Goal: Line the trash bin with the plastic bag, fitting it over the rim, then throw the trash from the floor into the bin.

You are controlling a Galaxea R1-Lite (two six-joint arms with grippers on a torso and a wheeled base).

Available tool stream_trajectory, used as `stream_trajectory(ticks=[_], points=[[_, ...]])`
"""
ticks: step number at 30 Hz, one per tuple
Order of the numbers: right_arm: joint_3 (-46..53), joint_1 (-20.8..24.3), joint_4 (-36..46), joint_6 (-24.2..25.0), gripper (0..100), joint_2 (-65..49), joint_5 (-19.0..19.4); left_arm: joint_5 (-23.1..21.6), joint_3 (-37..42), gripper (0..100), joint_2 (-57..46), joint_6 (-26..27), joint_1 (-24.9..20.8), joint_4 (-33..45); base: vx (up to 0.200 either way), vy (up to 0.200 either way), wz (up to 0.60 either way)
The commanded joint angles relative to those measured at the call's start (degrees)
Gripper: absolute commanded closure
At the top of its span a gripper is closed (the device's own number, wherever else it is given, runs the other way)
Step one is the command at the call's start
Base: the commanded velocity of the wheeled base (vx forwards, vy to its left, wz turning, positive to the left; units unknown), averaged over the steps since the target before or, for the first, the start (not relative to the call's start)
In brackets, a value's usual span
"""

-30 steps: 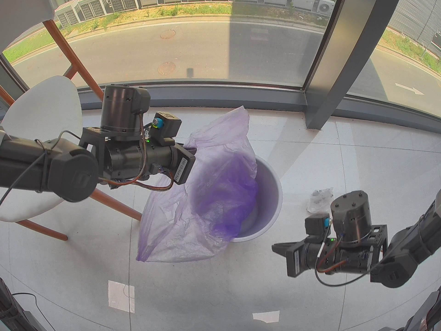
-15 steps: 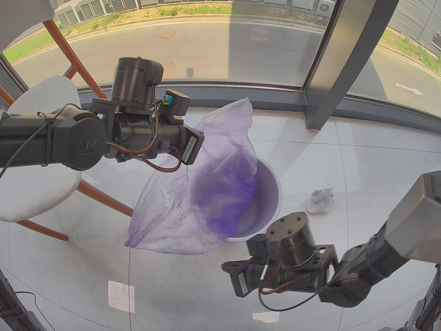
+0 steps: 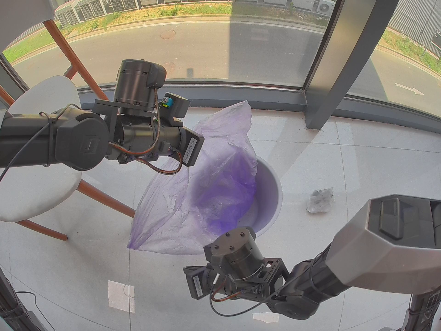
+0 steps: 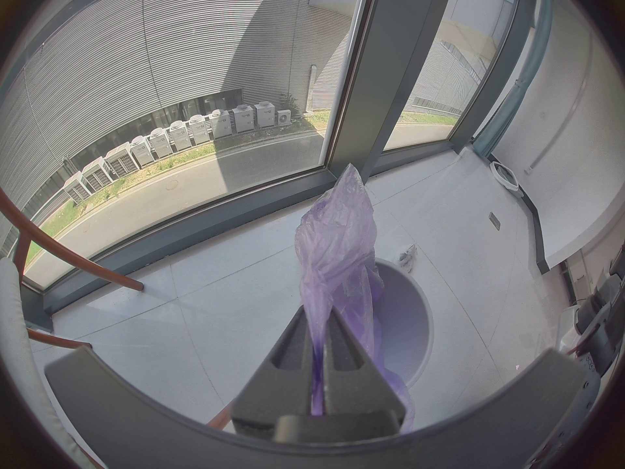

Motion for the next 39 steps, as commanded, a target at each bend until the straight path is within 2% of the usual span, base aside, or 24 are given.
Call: stream_trajectory(ticks=[1,5,12,23,27,32,36,39], points=[[-6.2,-0.3,-0.1,4.1,100,3.1,-1.4,0.2,1.5,100,-0.5,-0.1,0.0,0.2,0.0,0.0,0.0],[-11.0,-2.8,0.1,7.0,100,3.4,-4.8,0.8,1.8,100,-1.4,-0.1,0.0,0.5,0.0,0.0,0.0],[-13.0,-6.4,0.1,7.1,100,2.6,-5.1,0.8,1.0,100,-1.5,-0.1,0.0,2.3,0.0,0.0,0.0],[-13.6,-16.0,0.6,6.2,100,-1.9,-5.1,0.8,-1.2,100,-1.1,-0.2,-0.1,3.1,0.0,0.0,0.0],[-8.4,-17.6,0.9,5.7,100,-5.1,-5.1,0.9,-1.3,100,-0.6,-0.2,-1.6,3.4,0.0,0.0,0.0],[0.8,-19.6,0.3,0.9,100,-7.1,-4.5,0.9,-1.7,100,2.0,-0.2,-2.0,4.9,0.0,0.0,0.0],[3.1,-21.1,0.1,-2.8,100,-7.5,-4.2,1.5,-1.9,100,4.1,-0.9,-2.1,4.2,0.0,0.0,0.0],[3.5,-20.3,0.1,-2.6,100,-10.6,-3.6,2.5,-1.8,100,5.4,-1.1,-2.1,2.3,0.0,0.0,0.0]])
